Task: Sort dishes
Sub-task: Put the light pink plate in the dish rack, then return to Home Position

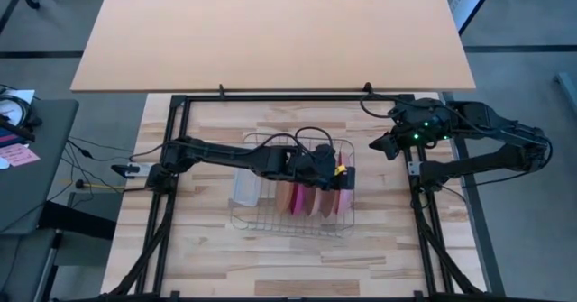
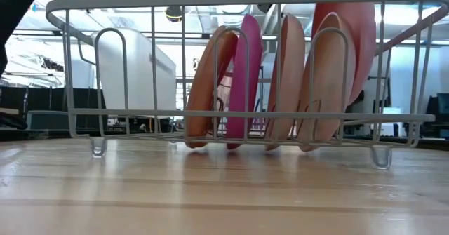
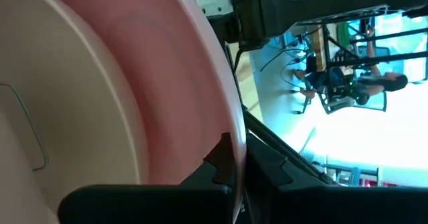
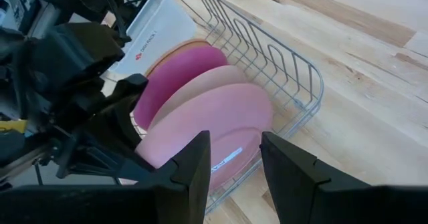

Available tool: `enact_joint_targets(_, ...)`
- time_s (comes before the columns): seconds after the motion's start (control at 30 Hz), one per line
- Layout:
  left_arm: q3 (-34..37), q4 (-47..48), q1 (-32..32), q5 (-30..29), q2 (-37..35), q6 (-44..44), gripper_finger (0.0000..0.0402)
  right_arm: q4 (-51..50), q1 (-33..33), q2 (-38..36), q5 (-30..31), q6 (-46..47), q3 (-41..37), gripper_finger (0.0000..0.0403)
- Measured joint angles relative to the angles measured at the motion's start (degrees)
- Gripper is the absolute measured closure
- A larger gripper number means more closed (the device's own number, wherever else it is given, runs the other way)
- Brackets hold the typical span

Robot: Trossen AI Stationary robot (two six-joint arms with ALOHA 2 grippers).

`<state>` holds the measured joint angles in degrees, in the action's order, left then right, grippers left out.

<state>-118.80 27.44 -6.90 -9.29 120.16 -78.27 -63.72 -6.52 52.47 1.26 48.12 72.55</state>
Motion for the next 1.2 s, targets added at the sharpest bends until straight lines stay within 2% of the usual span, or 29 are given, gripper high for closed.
enact_joint_targets(0.5,0.0,3.7,0.7,-0.2,0.0,2.0,0.0384,0.1,0.0,0.0,0.4,-0.2,0.0,0.0265)
enact_joint_targets(0.9,0.0,4.4,0.9,-0.7,0.0,4.7,0.0300,0.2,0.0,0.0,0.4,-0.1,0.0,0.0265)
enact_joint_targets(1.2,0.0,5.6,1.0,-0.4,0.0,5.0,0.0293,0.2,0.0,0.0,0.5,-0.1,0.0,0.0265)
